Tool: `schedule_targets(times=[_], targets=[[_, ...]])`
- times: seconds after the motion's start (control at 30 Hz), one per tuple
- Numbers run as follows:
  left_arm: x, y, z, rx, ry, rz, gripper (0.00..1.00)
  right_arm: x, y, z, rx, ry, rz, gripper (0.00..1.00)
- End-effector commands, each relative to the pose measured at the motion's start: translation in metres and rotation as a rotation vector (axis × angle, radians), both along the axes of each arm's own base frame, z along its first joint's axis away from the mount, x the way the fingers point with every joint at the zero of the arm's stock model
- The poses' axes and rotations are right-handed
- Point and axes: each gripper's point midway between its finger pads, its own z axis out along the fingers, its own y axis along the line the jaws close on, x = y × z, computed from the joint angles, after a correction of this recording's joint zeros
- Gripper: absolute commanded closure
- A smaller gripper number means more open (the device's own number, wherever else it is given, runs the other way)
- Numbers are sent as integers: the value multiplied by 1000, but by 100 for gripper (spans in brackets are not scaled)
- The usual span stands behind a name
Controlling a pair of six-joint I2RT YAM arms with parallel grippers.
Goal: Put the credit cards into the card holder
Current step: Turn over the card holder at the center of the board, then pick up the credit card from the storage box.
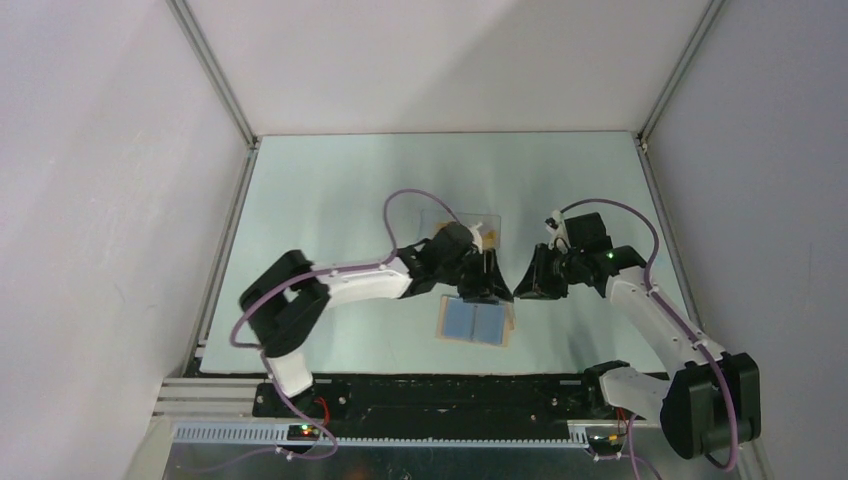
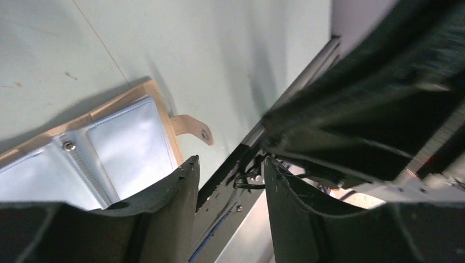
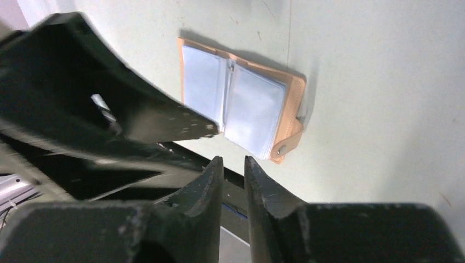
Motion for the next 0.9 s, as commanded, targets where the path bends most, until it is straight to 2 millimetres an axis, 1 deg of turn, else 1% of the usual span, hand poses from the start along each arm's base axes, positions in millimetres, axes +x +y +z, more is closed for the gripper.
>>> schedule_targets(times=[0.0,0.03,0.07,0.1,0.13,0.17,0.2,0.23,0.27,0.3,0.33,0.37,0.4,0.43,0.47,0.5,0.53,0.57,0.6,0.63,0.67,0.7,0.73,0.77,0.83,0.87], targets=[[42,14,76,-210,-199,137,48,24,15,29,39,-85,36,72],[48,27,84,-229,-224,167,48,27,17,31,40,-89,41,69],[53,35,87,-236,-239,189,47,33,21,36,41,-97,52,68],[60,50,92,-245,-264,220,47,36,25,38,39,-101,62,65],[65,58,95,-247,-279,245,47,45,29,43,39,-112,68,64],[73,76,97,-247,-298,284,46,48,33,45,32,-119,79,62],[78,84,99,-246,-309,307,46,59,39,48,29,-126,85,61],[86,101,99,-242,-325,346,46,63,43,49,22,-129,97,59],[91,110,99,-238,-331,369,46,74,49,52,21,-132,105,58],[99,127,98,-228,-346,411,46,78,55,52,14,-137,119,58],[103,135,95,-216,-347,431,46,89,60,53,7,-132,126,56],[111,147,98,-205,-371,457,46,95,64,52,-7,-140,135,55],[116,153,98,-178,-376,469,46,107,69,52,-17,-138,137,53],[124,162,97,-134,-414,481,46,114,72,41,-33,-114,145,52],[128,165,101,-87,-417,481,46,124,75,49,-35,-135,143,50],[135,171,94,-19,-448,474,46,135,80,48,-43,-137,154,50],[139,173,100,30,-443,469,46,141,81,45,-57,-139,153,49],[146,176,92,93,-456,458,46,153,85,41,-71,-133,158,49],[151,176,93,128,-446,448,46,159,87,39,-82,-133,158,49],[156,177,92,154,-460,441,46,170,91,35,-94,-122,168,48],[162,176,93,175,-462,434,46,175,94,31,-108,-120,179,48],[165,176,93,188,-464,439,46,186,99,28,-119,-110,187,48],[169,176,92,204,-458,441,46,191,103,25,-134,-109,200,48],[172,177,91,216,-457,450,46,199,108,19,-145,-92,209,49],[176,175,86,232,-443,451,47,207,118,9,-167,-67,237,51],[178,174,84,237,-435,453,47,207,123,-6,-181,-39,259,52]])
